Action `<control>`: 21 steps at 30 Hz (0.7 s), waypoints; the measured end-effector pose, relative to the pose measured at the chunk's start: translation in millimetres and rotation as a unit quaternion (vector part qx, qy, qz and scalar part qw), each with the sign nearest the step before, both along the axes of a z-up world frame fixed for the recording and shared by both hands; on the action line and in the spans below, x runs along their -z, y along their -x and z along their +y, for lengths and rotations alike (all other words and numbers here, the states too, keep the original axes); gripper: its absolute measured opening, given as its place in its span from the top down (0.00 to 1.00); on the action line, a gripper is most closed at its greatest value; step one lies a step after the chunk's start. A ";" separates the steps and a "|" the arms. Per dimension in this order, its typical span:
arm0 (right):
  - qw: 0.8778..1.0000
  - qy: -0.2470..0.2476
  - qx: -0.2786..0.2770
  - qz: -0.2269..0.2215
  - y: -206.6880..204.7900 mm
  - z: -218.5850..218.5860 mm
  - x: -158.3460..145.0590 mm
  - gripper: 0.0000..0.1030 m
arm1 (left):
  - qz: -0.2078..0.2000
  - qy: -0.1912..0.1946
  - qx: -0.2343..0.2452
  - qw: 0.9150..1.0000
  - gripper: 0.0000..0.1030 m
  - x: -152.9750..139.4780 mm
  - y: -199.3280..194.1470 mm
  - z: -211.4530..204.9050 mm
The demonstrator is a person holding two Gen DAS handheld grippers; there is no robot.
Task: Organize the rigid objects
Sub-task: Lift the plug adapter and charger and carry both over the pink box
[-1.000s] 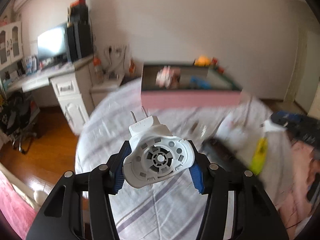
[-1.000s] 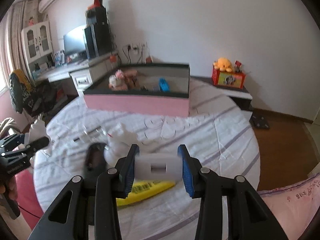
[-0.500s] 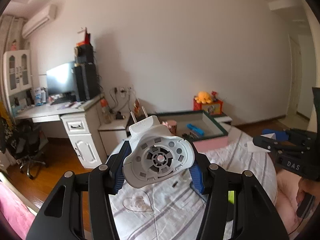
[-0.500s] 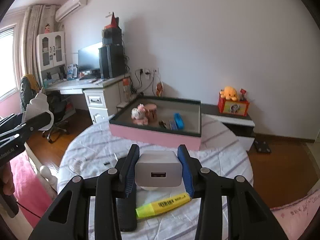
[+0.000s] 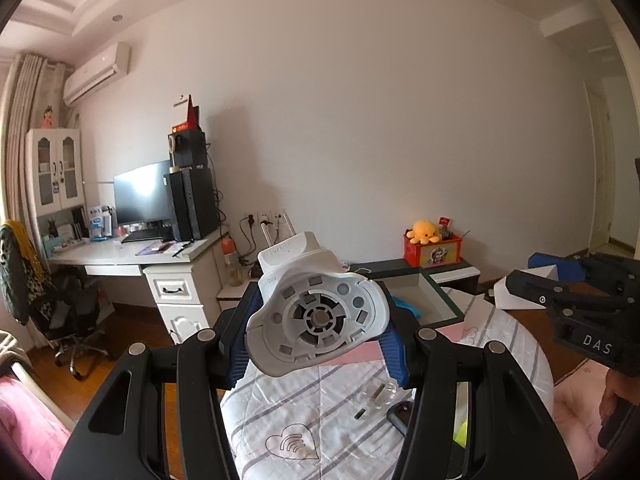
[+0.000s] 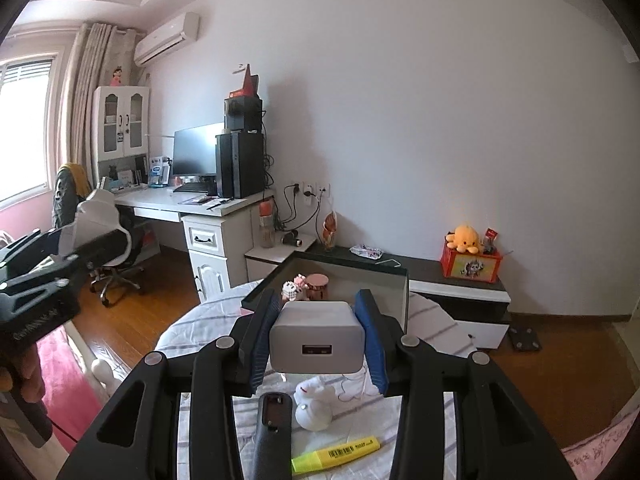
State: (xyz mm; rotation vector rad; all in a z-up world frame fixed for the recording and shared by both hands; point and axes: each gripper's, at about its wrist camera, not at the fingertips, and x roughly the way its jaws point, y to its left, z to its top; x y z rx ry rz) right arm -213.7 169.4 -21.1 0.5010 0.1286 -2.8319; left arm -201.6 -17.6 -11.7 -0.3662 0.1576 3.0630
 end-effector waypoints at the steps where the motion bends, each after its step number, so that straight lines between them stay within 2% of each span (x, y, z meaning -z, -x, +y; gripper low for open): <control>1: 1.000 -0.001 -0.001 0.000 1.8 -0.7 -0.8 0.60 | 0.000 0.001 0.001 1.000 0.47 -0.1 3.5 0.1; 9: 1.000 -0.014 -0.010 -0.006 38.1 -2.7 -3.8 0.60 | -0.019 0.022 0.021 0.999 0.47 1.2 58.7 18.7; 21: 0.998 -0.031 -0.012 -0.054 152.4 7.2 18.9 0.60 | -0.086 0.052 0.055 0.993 0.47 28.0 189.3 59.4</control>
